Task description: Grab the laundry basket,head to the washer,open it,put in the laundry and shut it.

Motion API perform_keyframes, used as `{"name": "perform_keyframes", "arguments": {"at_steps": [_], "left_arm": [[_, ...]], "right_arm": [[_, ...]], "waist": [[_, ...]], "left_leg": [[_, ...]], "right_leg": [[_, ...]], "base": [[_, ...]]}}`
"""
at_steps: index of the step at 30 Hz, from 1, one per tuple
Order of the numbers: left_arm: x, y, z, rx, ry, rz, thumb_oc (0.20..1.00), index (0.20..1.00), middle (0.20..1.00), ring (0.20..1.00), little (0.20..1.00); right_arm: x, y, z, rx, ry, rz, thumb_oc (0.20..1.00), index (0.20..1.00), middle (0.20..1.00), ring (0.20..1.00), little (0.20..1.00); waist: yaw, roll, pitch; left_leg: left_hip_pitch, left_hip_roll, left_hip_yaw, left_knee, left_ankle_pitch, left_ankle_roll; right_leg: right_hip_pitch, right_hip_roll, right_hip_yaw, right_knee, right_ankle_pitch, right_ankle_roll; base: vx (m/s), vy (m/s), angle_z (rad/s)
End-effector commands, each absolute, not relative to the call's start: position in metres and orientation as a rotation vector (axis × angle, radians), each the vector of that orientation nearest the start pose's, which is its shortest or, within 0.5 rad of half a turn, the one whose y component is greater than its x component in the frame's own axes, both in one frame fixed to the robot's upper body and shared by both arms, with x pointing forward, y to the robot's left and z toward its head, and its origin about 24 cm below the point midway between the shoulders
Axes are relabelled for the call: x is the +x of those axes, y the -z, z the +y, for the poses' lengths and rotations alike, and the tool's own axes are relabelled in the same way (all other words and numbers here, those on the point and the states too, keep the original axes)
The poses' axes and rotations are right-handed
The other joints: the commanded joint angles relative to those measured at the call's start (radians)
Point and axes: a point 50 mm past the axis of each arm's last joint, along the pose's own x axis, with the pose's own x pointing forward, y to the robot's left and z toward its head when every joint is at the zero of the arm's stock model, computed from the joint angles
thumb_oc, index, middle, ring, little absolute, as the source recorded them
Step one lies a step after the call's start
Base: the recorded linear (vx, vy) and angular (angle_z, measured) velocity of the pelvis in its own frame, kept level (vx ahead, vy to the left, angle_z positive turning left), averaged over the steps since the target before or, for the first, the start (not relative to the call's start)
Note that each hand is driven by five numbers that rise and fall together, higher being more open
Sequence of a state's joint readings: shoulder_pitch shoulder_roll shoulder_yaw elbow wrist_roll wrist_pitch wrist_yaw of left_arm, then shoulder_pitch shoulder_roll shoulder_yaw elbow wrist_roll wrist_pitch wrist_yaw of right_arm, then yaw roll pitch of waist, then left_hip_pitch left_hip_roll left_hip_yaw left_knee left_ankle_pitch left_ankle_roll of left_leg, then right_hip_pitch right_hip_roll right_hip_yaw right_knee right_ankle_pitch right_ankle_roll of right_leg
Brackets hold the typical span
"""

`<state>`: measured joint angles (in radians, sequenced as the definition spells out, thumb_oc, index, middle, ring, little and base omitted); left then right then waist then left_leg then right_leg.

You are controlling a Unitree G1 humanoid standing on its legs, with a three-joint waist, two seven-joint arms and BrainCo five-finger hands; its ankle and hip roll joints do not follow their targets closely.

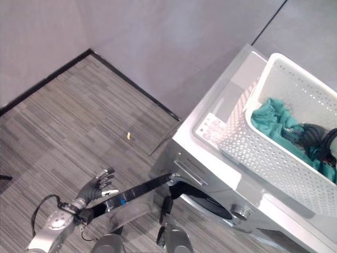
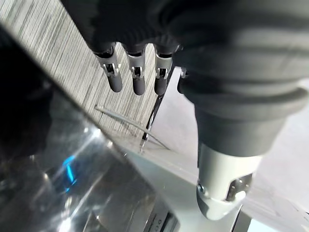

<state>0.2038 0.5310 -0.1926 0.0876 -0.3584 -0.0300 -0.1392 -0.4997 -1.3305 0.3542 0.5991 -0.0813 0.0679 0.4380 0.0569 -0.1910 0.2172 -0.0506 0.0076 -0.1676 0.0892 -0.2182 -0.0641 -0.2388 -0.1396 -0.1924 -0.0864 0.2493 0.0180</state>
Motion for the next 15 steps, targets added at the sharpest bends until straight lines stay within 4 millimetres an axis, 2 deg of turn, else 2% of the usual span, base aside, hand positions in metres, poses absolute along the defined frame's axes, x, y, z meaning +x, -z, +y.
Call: {"name": "perform_keyframes", "arguments": {"at_steps": [1,6,15], "left_arm": [[0.208,-0.017,0.197,0.095,0.317,0.172,1.000,1.000,1.000,1.000,1.000],[0.206,-0.019,0.203,0.102,0.306,0.171,1.000,1.000,1.000,1.000,1.000],[0.207,-0.022,0.212,0.132,0.295,0.166,1.000,1.000,1.000,1.000,1.000]], "right_arm": [[0.298,-0.183,-0.372,-1.192,-0.131,0.413,0.200,0.200,0.200,0.200,0.200],[0.298,-0.217,-0.370,-1.195,-0.044,0.260,0.200,0.200,0.200,0.200,0.200],[0.286,-0.270,-0.383,-1.216,0.221,0.005,0.200,0.200,0.200,0.200,0.200]], "waist": [[0.039,0.078,0.020],[0.029,0.069,-0.009],[0.016,0.059,-0.074]], "left_leg": [[0.011,0.024,0.043,-0.149,0.127,0.052],[0.035,0.024,0.053,-0.151,0.116,0.056],[0.087,0.020,0.064,-0.166,0.096,0.067]], "right_leg": [[0.109,-0.025,-0.012,0.023,-0.160,0.144],[0.126,-0.022,-0.003,0.019,-0.161,0.146],[0.164,-0.020,0.006,0.017,-0.166,0.149]], "base": [[0.02,0.013,-0.06],[0.02,0.017,-0.09],[0.03,0.014,-0.03]]}}
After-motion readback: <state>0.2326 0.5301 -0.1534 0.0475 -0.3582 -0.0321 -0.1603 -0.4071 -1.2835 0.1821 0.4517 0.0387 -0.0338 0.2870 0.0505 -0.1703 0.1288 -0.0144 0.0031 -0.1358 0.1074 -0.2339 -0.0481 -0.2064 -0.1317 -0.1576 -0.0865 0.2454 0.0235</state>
